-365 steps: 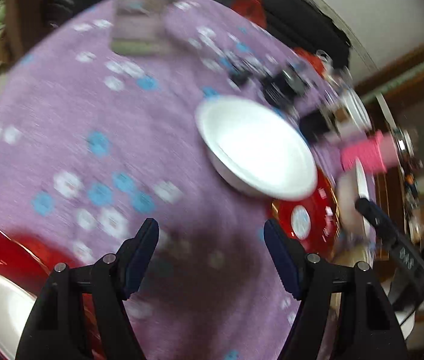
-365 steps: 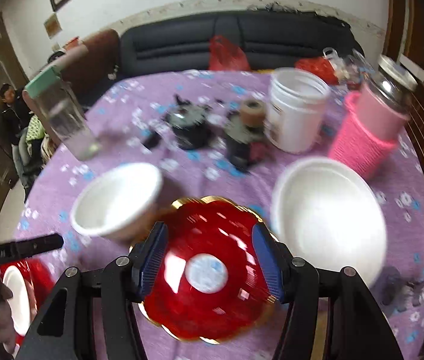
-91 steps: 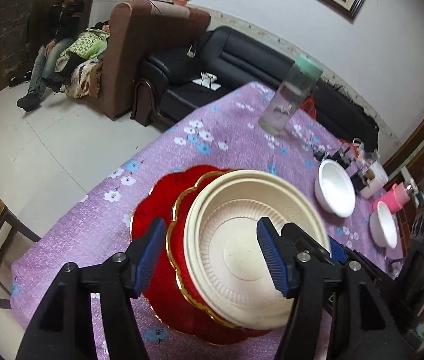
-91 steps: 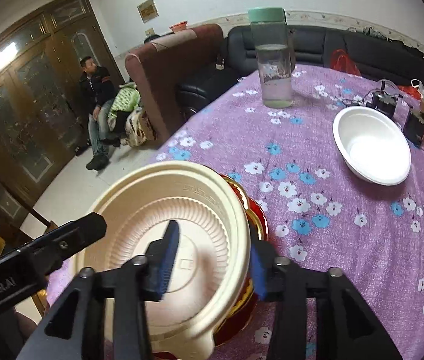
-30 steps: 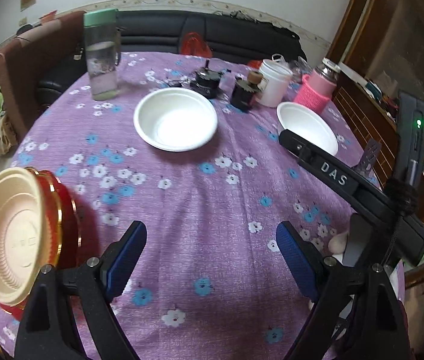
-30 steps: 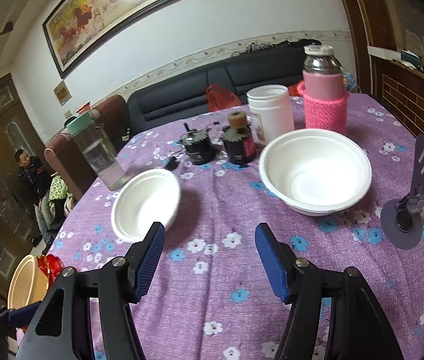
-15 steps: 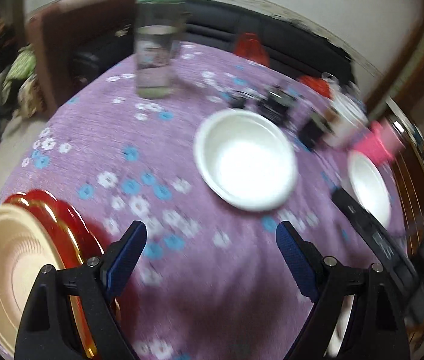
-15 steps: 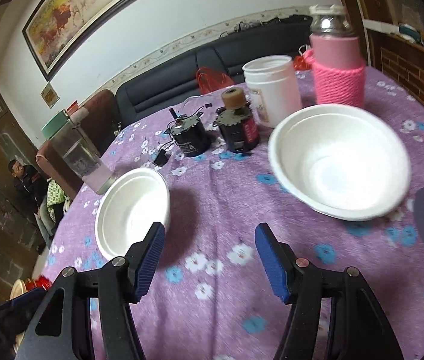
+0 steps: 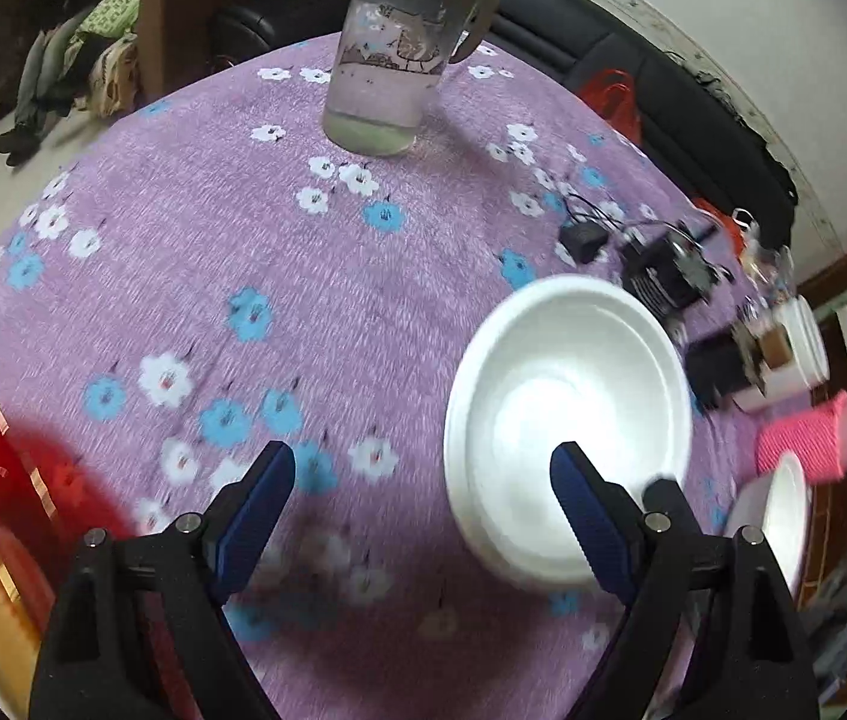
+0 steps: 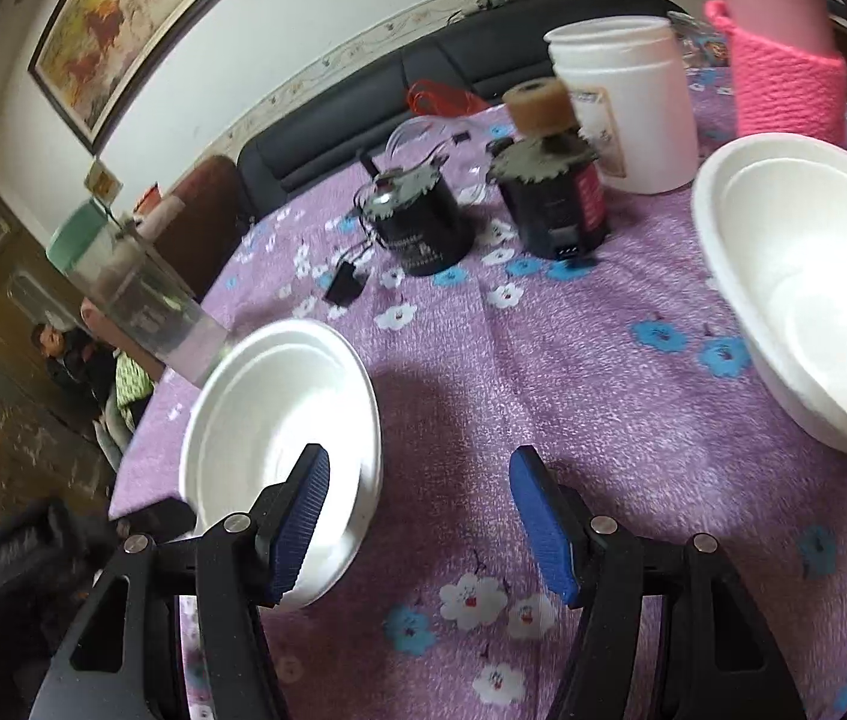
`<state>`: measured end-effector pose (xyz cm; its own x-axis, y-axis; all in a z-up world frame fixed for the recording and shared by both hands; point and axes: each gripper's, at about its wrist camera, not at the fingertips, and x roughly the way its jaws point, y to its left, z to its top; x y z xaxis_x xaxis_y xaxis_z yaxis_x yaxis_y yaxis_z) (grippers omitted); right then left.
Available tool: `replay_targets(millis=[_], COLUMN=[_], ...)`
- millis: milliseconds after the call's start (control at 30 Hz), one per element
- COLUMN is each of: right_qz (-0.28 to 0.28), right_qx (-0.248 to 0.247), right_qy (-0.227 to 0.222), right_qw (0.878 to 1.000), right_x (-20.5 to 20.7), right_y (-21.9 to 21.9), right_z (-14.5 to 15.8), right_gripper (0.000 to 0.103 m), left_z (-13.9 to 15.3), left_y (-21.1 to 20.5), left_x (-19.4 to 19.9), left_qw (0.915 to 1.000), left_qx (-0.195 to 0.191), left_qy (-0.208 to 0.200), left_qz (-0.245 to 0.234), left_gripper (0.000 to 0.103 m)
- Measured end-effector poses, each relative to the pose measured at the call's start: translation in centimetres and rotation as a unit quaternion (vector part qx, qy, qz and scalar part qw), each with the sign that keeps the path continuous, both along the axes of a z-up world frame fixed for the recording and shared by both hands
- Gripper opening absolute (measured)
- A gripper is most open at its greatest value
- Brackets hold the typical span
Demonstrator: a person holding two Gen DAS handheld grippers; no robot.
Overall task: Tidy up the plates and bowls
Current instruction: 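Grasp the white paper bowl rim with both grippers and lift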
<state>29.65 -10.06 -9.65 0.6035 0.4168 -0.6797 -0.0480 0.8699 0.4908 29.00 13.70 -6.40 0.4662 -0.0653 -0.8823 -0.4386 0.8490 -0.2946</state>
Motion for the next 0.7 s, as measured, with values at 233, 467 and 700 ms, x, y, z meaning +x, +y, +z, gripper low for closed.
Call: replay_targets(millis=[233, 467, 700], right_qz=[0.025, 0.044, 0.053], right_qx=[0.015, 0.03, 0.045], right_qy=[-0.001, 0.009, 0.017], right_qw=[1.0, 0.999, 0.997], right_x=[0.5, 1.3, 1.2], right_y=[0.3, 0.8, 1.2], right_z=[-0.1, -1.0, -1.6], right_gripper=[0.067, 0.058, 0.022], left_z=[-2.1, -2.2, -1.8], left_y=[-0.2, -1.8, -3.4], left_x=[3.0, 4.3, 4.0], left_qw=[0.9998, 0.9995, 0.9979], left_qx=[0.01, 0.024, 0.016], left_qy=[0.014, 0.001, 0.005], left_qz=[0.009, -0.022, -0.063], left_gripper=[0.066, 0.056, 0.017])
